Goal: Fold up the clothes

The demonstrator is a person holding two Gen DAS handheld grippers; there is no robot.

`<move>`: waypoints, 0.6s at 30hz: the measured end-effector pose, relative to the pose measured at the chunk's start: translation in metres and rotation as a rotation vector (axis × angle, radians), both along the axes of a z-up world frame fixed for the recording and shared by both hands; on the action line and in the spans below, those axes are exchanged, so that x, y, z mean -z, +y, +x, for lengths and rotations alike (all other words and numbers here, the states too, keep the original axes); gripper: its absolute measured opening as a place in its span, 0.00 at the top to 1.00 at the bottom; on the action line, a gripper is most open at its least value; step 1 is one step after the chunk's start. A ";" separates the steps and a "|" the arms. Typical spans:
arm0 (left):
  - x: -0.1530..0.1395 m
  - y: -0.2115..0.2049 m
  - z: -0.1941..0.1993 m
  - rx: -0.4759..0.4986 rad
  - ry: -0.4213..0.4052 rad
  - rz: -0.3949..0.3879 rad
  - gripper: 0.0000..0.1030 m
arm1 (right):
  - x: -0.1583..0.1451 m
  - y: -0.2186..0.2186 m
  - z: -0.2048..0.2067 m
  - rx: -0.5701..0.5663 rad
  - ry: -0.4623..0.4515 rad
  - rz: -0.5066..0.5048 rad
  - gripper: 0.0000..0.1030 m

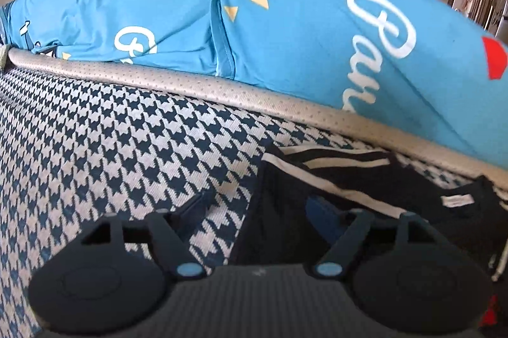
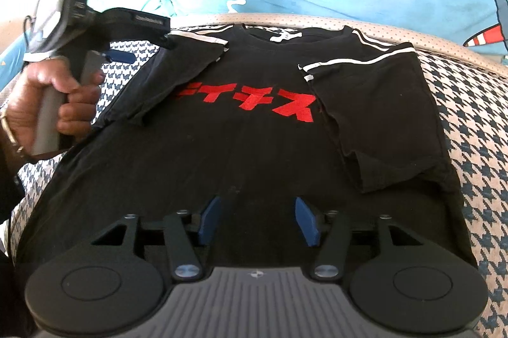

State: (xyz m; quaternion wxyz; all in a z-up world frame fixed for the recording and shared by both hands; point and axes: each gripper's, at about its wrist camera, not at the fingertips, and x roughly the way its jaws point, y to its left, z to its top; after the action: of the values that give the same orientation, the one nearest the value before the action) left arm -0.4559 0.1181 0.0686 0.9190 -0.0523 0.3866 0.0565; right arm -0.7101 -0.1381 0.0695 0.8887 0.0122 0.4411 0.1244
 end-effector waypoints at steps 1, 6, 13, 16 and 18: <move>0.002 -0.002 0.001 0.002 -0.006 0.022 0.21 | 0.000 0.000 0.000 -0.002 -0.001 0.000 0.46; 0.005 -0.006 0.008 -0.001 -0.010 0.047 0.19 | 0.001 0.001 0.000 -0.016 -0.005 0.000 0.41; -0.012 -0.015 -0.010 0.046 -0.029 0.059 0.20 | -0.003 -0.005 0.002 -0.007 -0.010 0.034 0.40; -0.022 -0.020 -0.023 0.073 -0.035 0.074 0.19 | -0.010 -0.013 0.003 0.014 -0.034 0.054 0.40; -0.025 -0.018 -0.031 0.081 -0.017 0.073 0.19 | -0.016 -0.019 0.002 0.032 -0.062 0.061 0.40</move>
State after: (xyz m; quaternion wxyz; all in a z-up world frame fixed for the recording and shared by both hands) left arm -0.4866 0.0998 0.0937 0.9251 -0.0035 0.3783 0.0327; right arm -0.7077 -0.1573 0.0851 0.9030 0.0423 0.4093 0.1239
